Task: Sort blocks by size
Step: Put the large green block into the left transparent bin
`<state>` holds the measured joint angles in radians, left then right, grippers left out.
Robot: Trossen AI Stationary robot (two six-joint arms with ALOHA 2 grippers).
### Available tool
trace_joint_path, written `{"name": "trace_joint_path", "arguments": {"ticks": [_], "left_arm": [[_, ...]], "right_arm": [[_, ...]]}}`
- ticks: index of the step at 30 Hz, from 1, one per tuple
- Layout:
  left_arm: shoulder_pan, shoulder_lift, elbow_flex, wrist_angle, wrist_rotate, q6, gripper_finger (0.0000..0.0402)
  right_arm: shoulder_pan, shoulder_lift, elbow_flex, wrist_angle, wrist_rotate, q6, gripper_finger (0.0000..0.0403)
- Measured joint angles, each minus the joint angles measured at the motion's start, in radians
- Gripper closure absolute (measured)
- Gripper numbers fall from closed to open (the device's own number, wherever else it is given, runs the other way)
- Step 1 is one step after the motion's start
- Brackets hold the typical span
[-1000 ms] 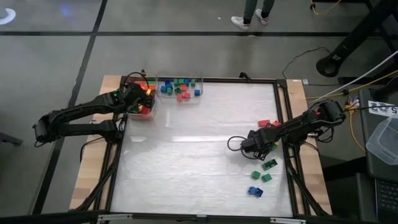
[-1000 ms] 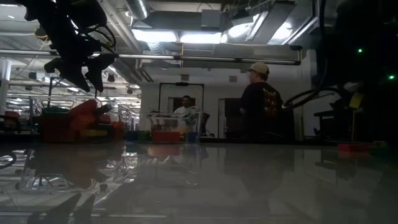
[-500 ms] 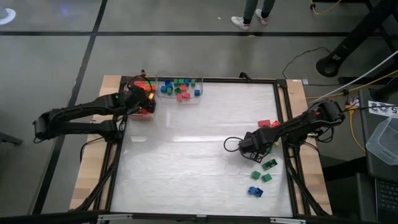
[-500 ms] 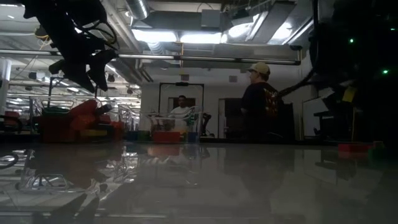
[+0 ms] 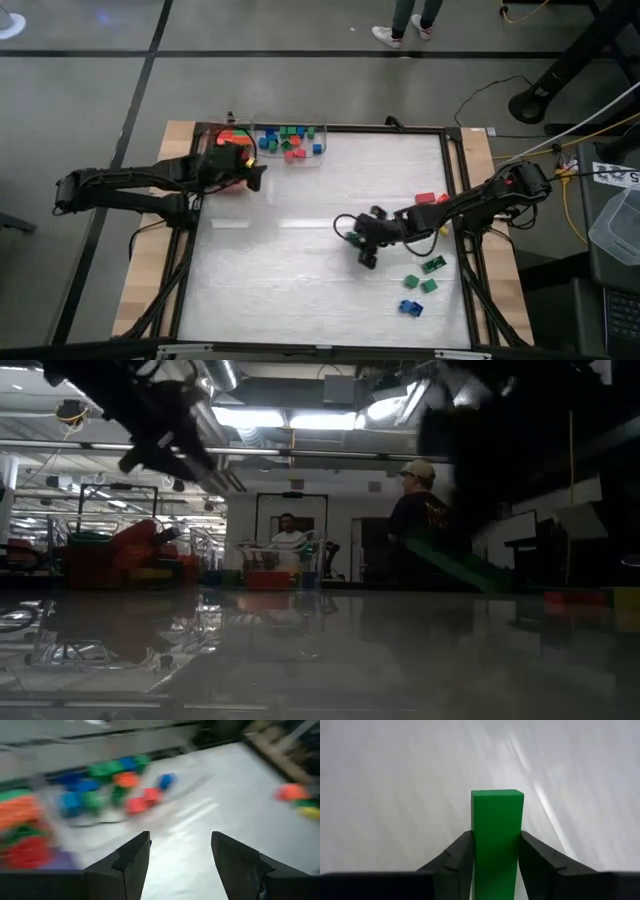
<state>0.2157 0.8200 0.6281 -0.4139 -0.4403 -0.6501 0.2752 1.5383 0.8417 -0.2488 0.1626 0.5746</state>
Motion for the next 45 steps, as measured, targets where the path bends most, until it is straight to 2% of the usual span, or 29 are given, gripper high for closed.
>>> {"name": "trace_joint_path", "arguments": {"ticks": [3, 7, 15, 23, 29, 36, 41, 45], "left_arm": [[-0.05, 0.0, 0.0, 0.071, 0.092, -0.079, 0.0204], [-0.136, 0.012, 0.0, 0.14, 0.165, -0.177, 0.0204], [-0.324, 0.139, 0.0, 0.281, 0.171, -0.194, 0.0204], [-0.352, 0.334, 0.0, 0.455, 0.165, -0.417, 0.0204], [-0.329, 0.487, 0.0, 0.564, 0.168, -0.575, 0.0204], [-0.297, 0.623, 0.002, 0.686, 0.178, -0.633, 0.0204], [-0.284, 0.663, 0.006, 0.713, 0.201, -0.64, 0.0204], [-0.284, 0.668, 0.007, 0.705, 0.205, -0.676, 0.0204]], "right_arm": [[-0.002, 0.006, 0.002, 0.229, 0.009, -0.102, 0.0282], [-0.021, 0.017, 0.002, 0.392, 0.037, -0.185, 0.0278], [-0.106, 0.072, 0.004, 0.536, 0.064, -0.243, 0.0278], [-0.162, 0.164, 0.005, 0.601, 0.089, -0.304, 0.0276], [-0.157, 0.23, 0.043, 0.553, 0.123, -0.4, 0.0275], [-0.157, 0.298, 0.155, 0.455, 0.121, -0.477, 0.0274], [-0.157, 0.333, 0.243, 0.344, 0.122, -0.483, 0.0274], [-0.149, 0.353, 0.289, 0.336, 0.143, -0.524, 0.0274]]}}
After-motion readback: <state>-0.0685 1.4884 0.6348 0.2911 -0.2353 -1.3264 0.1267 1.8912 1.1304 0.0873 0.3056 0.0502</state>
